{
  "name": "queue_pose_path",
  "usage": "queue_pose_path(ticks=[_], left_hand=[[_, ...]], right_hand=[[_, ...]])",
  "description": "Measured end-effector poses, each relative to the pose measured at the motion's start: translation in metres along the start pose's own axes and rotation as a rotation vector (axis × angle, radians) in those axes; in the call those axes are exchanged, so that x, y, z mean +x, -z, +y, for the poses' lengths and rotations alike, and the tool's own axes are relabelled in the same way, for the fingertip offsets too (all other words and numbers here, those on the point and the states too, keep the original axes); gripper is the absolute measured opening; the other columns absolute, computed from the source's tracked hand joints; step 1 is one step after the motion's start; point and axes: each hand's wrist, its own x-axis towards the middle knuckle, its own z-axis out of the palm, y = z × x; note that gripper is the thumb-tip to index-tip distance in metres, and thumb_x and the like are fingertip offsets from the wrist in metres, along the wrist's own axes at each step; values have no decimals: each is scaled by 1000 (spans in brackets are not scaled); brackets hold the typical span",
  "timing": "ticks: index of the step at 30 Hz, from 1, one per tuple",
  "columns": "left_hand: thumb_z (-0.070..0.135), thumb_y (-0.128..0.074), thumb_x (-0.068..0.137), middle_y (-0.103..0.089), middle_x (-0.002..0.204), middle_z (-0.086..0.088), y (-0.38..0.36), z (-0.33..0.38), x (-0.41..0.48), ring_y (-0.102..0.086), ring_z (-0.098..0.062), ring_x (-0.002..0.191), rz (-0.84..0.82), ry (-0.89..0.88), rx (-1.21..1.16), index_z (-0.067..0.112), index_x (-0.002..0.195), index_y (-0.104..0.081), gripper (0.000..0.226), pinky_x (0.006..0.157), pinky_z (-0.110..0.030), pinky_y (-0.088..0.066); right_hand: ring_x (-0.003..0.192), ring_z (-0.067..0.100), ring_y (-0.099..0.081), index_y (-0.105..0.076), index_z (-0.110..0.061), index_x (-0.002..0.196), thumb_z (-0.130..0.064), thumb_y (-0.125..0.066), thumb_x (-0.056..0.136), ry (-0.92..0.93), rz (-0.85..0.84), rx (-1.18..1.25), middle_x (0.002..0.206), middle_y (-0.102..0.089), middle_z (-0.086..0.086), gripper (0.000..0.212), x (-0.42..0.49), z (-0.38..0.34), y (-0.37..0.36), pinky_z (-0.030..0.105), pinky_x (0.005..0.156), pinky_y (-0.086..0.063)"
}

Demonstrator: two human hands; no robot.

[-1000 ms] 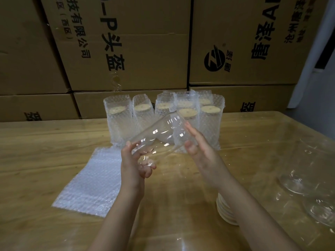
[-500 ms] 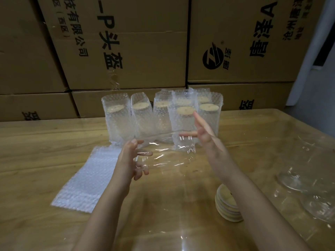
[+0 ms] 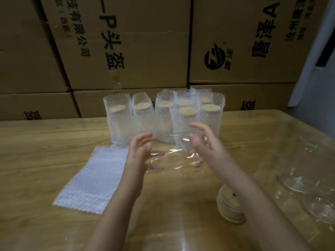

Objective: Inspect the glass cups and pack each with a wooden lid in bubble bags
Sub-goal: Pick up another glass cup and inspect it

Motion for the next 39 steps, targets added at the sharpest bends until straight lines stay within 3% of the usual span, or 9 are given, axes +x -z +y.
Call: queue_pose_path(ticks=[5, 11, 15, 18, 20, 23, 29, 34, 39], left_hand=[[31, -60, 74, -68, 104, -3, -6, 14, 1, -67, -24, 99, 39, 65, -158, 24, 99, -66, 27, 63, -40, -56], [32, -66, 64, -69, 94, -14, -1, 40, -6, -68, -29, 82, -122, 422, -374, 10, 84, -73, 31, 68, -43, -56], [33, -59, 77, -69, 90, -15, -5, 38, -6, -67, -31, 80, 7, 371, -295, 8, 92, -70, 31, 69, -47, -59], [25, -49, 93, -72, 88, -10, -10, 34, -7, -69, -26, 83, 44, 223, -128, 12, 93, -68, 23, 76, -42, -58], [20, -58, 90, -75, 89, -2, -10, 33, -7, -71, -18, 87, -14, 111, 96, 17, 92, -69, 11, 74, -32, -59], [49, -62, 83, -72, 100, 12, -5, 37, -11, -68, -8, 95, -211, -11, 419, 39, 102, -66, 22, 81, -32, -58], [81, -58, 51, -53, 111, 38, -8, 49, -23, -55, 14, 102, -388, -125, 959, 48, 135, -39, 93, 88, -18, -49], [83, -48, 56, -54, 123, 18, -16, 49, -29, -54, -2, 111, -380, -293, 1286, 31, 136, -38, 96, 85, -22, -47], [72, -57, 64, -50, 124, 24, -33, 28, -32, -52, 8, 110, -252, -341, 904, 50, 140, -20, 87, 88, -16, -46]], right_hand=[[100, -1, -55, -44, -55, 113, -55, -52, 75, 298, -15, -240, 110, -47, -27, 38, -8, -13, 2, 21, 71, -51], [83, 29, -58, -47, -15, 115, -30, -58, 71, 1001, 136, -620, 104, -58, 22, 48, -16, -16, 0, 33, 62, -49], [91, 25, -58, -45, -17, 116, -27, -52, 75, 825, 187, -498, 108, -57, 16, 43, -13, -10, -8, 37, 65, -53], [97, 4, -55, -50, -31, 115, -35, -44, 81, 567, 268, -335, 110, -56, -7, 34, -11, -8, -14, 21, 74, -51], [99, 4, -59, -54, -43, 108, -50, -44, 82, 332, 287, -113, 107, -59, -19, 29, -9, -9, -14, 32, 79, -55], [101, 17, -62, -62, -42, 104, -58, -49, 77, 164, 334, 100, 104, -64, -16, 35, -6, -9, -10, 47, 78, -56], [105, 10, -64, -68, -34, 108, -58, -56, 74, 126, 326, 256, 112, -68, -13, 44, -6, -16, -7, 30, 67, -58], [109, 7, -61, -66, -29, 105, -52, -59, 77, 230, 368, 201, 116, -65, -10, 37, -14, -17, -25, 32, 82, -54], [119, 8, -57, -54, -32, 116, -53, -55, 80, 274, 398, 403, 123, -61, -10, 42, -18, -18, -39, 31, 94, -49]])
